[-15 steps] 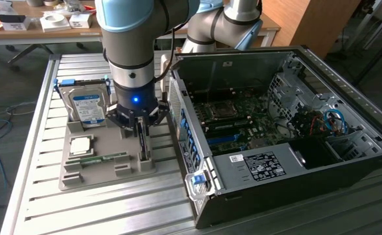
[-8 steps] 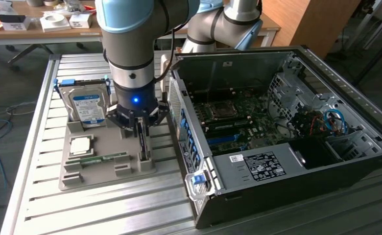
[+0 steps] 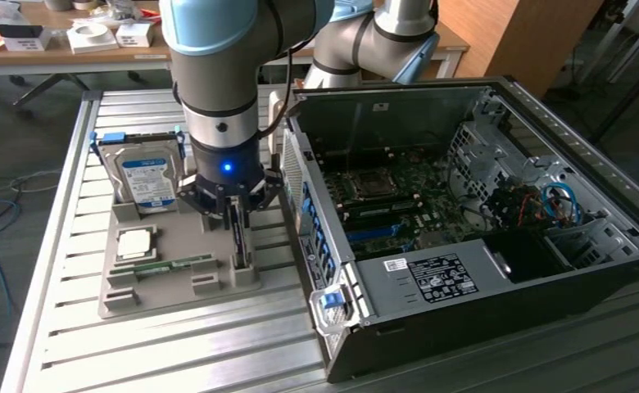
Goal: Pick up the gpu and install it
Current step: 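Pick up the gpu and move the gpu toward the slot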
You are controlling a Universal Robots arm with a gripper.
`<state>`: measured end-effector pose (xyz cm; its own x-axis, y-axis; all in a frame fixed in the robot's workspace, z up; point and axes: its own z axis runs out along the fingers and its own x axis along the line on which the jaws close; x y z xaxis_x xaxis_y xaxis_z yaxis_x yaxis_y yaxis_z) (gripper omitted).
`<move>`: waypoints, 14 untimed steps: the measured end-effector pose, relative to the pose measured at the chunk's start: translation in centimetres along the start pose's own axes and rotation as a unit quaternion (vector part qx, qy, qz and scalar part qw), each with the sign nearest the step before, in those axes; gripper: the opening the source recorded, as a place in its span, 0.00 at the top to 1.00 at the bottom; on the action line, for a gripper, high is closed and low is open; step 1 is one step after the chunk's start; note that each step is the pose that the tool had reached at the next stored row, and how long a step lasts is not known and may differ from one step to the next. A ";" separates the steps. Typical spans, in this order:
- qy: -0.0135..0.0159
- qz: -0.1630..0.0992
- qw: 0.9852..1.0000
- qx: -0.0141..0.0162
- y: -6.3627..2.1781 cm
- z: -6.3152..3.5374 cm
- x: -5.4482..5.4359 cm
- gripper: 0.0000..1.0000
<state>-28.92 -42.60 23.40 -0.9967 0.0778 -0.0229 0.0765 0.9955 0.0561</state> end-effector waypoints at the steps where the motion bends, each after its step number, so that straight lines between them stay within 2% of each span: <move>1: 0.000 0.000 1.000 0.000 0.00 0.00 0.0 0.65; 14: 0.000 0.000 1.000 0.000 0.01 -0.18 0.0 0.65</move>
<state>-28.91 -42.60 23.58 -0.9967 0.0778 -0.0229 0.0764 0.9955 0.0560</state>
